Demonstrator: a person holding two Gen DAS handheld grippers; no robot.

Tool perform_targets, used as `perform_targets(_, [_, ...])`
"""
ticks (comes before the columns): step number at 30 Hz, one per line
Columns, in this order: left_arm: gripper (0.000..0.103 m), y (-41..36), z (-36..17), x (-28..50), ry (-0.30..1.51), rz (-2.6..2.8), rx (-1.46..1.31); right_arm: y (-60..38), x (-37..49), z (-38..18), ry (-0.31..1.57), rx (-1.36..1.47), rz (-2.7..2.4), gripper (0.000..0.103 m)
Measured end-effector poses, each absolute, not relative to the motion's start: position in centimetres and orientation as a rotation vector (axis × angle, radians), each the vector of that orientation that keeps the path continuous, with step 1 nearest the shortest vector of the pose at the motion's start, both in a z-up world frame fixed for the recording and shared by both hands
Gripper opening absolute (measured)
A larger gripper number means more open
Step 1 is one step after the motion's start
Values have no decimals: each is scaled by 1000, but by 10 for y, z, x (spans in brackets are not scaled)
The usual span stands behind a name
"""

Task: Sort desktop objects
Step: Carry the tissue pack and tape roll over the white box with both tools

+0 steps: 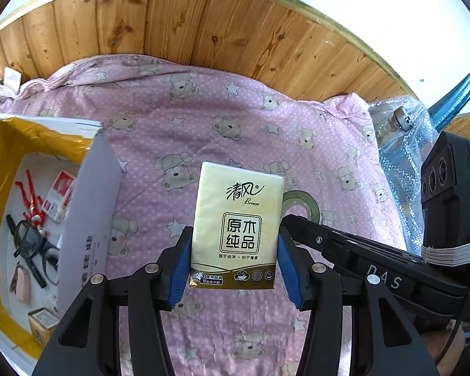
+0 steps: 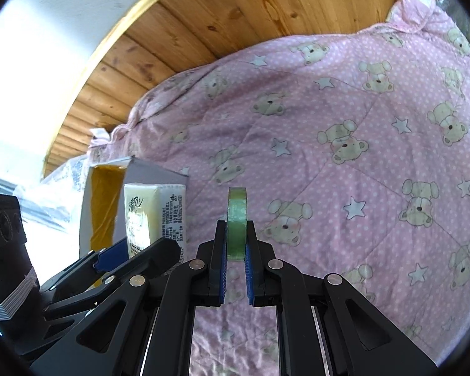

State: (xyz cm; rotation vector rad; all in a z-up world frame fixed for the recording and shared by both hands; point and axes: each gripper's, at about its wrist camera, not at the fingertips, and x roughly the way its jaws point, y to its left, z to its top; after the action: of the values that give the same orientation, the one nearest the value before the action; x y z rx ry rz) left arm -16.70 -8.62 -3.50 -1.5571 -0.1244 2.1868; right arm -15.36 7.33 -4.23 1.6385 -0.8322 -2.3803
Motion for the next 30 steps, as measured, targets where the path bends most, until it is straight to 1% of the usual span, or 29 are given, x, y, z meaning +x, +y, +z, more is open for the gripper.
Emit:
perform_targets(11, [52,-133,-1,-133,-228,2249,-1499,30,-132,-5,-698,1587,-2392,10])
perform_targets(30, [52,-220,31,-85,-427,2346,-1423,-58,-103,37,-452,1534,-2352,10])
